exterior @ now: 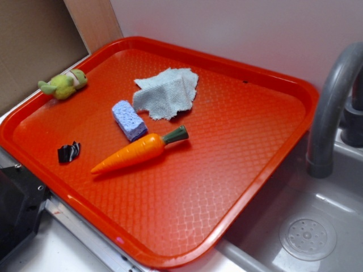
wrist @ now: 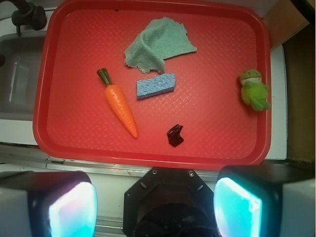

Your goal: Grab the blue sponge.

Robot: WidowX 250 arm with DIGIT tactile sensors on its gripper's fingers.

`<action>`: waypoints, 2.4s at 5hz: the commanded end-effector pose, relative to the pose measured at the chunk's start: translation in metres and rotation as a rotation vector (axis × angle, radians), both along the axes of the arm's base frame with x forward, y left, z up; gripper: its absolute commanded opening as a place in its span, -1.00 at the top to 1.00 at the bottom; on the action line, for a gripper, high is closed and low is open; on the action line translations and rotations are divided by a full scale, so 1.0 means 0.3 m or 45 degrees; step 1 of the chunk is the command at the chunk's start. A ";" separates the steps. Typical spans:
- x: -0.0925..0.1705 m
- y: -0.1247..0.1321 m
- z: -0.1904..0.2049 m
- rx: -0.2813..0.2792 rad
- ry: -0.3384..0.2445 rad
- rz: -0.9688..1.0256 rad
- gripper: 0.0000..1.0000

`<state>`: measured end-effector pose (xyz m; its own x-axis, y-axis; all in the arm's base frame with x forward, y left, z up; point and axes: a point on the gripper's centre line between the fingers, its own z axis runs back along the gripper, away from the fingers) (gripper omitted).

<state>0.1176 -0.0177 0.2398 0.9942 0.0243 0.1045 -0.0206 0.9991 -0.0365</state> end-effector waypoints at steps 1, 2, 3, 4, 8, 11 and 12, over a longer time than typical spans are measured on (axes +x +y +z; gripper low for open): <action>0.000 0.000 0.000 0.000 0.000 0.000 -1.00; 0.039 -0.015 -0.026 -0.047 -0.022 0.310 -1.00; 0.107 -0.010 -0.080 -0.073 -0.054 0.628 -1.00; 0.187 0.018 -0.147 -0.062 -0.121 0.944 -1.00; 0.315 0.030 -0.436 0.127 -0.224 1.396 -1.00; 0.365 0.031 -0.596 0.209 -0.240 1.339 -1.00; 0.358 0.030 -0.634 0.212 -0.240 1.311 -1.00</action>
<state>0.2233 -0.0152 0.0416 0.4836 0.8098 0.3323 -0.8644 0.5014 0.0361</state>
